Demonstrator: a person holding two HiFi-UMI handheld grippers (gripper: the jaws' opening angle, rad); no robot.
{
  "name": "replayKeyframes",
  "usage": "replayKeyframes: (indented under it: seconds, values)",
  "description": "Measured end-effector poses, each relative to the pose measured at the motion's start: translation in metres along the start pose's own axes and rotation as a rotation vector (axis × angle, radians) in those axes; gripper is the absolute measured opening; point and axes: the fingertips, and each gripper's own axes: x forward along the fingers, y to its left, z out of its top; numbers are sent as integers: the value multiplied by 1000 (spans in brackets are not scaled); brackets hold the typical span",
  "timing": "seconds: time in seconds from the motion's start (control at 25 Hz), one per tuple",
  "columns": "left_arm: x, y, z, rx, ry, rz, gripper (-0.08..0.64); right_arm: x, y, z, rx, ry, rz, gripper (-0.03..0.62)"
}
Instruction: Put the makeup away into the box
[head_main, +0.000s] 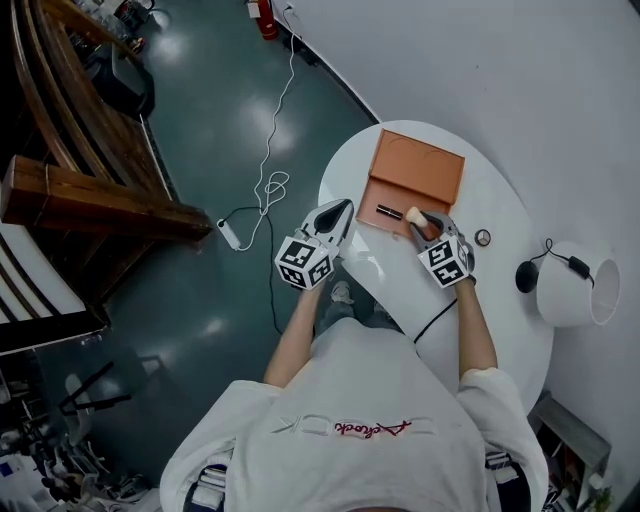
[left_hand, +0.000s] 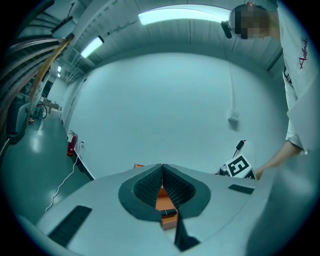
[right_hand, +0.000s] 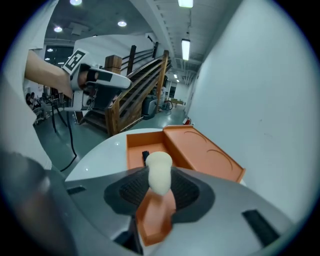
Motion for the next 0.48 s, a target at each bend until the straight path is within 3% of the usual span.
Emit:
replayKeyframes:
  seconds: [0.32, 0.48]
  values:
    - [12, -9, -6, 18, 29, -29, 9, 3, 3, -17, 69, 16, 41, 186]
    - [14, -11, -4, 24, 25, -34, 9, -2, 1, -20, 87, 10, 15, 186]
